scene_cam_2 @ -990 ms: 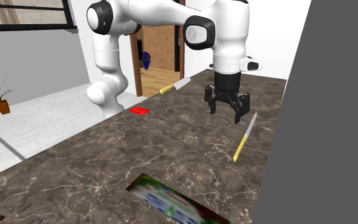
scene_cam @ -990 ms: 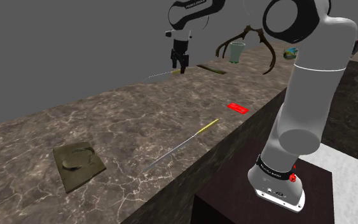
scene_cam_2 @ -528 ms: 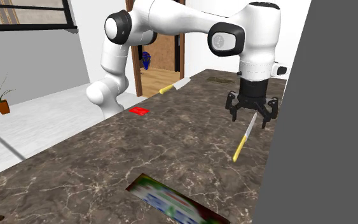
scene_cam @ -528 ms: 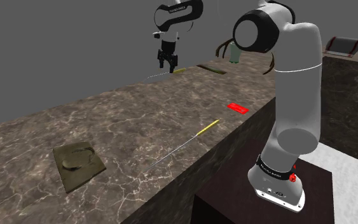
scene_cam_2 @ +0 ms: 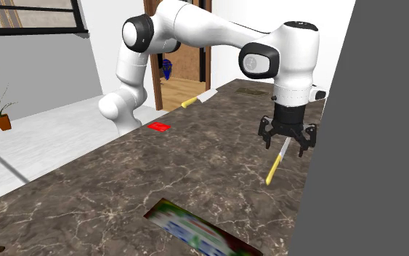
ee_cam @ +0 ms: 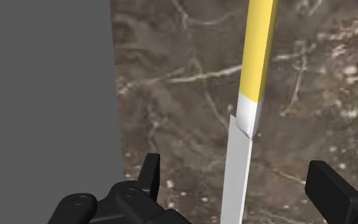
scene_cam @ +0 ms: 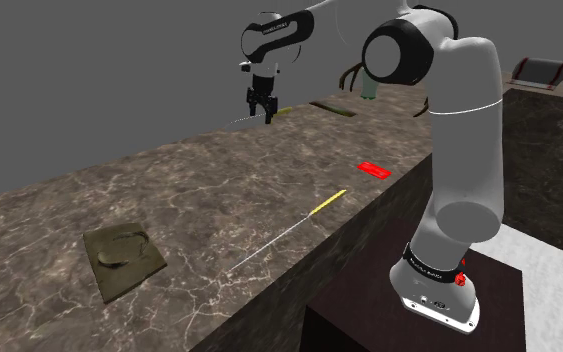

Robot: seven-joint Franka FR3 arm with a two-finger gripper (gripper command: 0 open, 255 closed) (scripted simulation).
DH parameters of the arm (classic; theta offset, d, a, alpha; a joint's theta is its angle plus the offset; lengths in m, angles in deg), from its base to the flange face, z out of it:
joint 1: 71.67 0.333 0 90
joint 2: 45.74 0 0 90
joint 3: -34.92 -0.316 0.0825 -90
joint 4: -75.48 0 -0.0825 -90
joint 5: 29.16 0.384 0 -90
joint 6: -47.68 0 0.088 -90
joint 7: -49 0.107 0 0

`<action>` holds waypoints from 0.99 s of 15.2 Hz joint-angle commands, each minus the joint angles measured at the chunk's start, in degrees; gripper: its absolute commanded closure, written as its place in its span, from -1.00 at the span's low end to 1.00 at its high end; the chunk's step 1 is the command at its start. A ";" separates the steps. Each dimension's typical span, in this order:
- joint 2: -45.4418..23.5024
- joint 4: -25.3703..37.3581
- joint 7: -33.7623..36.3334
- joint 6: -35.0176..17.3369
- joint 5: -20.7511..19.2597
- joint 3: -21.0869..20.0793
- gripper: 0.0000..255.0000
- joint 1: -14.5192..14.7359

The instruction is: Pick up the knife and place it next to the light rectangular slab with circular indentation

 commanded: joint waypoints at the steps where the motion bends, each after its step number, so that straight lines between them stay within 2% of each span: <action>1: -0.14 -0.02 0.00 -0.20 0.05 -0.03 -1.00 0.01; 6: -0.14 -0.02 0.00 -0.19 0.05 -0.03 -1.00 0.01; 7: -0.14 -0.02 0.00 -0.19 0.05 -0.03 1.00 0.01; 15: -0.14 -0.04 0.00 -0.20 0.05 -0.03 1.00 0.01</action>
